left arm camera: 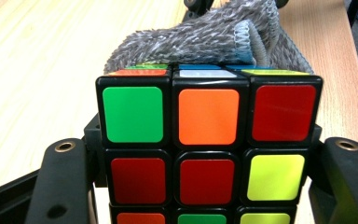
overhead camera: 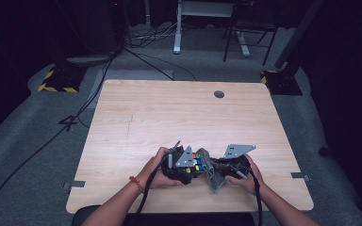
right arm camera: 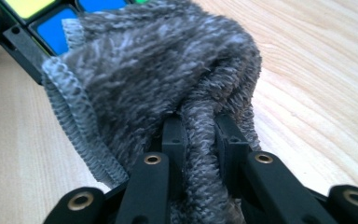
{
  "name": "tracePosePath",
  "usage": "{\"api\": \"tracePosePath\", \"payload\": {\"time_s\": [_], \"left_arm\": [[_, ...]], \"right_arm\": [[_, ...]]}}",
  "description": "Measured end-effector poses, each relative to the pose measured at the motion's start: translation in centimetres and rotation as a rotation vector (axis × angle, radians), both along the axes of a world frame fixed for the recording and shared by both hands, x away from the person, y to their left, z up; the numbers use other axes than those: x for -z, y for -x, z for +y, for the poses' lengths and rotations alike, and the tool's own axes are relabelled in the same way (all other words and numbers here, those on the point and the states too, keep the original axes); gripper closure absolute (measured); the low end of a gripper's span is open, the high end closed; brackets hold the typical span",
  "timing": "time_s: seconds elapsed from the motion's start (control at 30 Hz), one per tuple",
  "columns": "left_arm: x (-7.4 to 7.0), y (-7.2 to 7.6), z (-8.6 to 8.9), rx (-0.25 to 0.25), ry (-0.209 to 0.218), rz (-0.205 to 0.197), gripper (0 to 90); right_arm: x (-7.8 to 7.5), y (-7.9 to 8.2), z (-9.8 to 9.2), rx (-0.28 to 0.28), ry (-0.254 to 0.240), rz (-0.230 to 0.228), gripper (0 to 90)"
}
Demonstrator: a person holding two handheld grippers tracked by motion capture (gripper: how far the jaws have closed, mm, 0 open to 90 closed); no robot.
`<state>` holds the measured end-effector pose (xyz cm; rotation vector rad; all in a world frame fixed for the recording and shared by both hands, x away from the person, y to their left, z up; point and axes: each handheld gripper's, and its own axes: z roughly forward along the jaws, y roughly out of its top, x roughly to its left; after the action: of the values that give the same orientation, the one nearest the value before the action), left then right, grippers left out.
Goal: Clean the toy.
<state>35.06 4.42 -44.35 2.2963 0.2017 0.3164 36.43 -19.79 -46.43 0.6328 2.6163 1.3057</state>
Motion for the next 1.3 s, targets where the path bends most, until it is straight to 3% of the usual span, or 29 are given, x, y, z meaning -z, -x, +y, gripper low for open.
{"api": "tracePosePath", "payload": {"time_s": [0.07,0.33,0.5,0.8,1.0,1.3], "left_arm": [[0.1,0.0,-0.1,0.001,0.008,0.01,33.6],[0.2,0.1,-0.1,0.007,-0.003,0.006,33.4],[0.5,0.0,-0.3,0.014,-0.029,0.009,33.2],[0.7,-0.3,-0.3,0.015,-0.029,0.021,32.6],[1.3,-0.1,-0.8,0.018,-0.075,0.021,33.1],[0.8,-0.3,-0.4,0.012,-0.022,0.026,33.3]], "right_arm": [[-0.1,0.1,0.1,-0.017,-0.029,0.013,77.3],[-0.9,0.8,0.1,-0.035,-0.078,-0.005,77.5],[-1.2,1.0,0.1,-0.037,-0.084,-0.019,77.5],[-1.4,1.1,0.1,-0.038,-0.097,-0.019,77.6],[-1.9,1.3,0.2,-0.048,-0.113,-0.028,77.7],[-1.4,1.0,0.3,-0.035,-0.082,-0.035,77.6]]}}
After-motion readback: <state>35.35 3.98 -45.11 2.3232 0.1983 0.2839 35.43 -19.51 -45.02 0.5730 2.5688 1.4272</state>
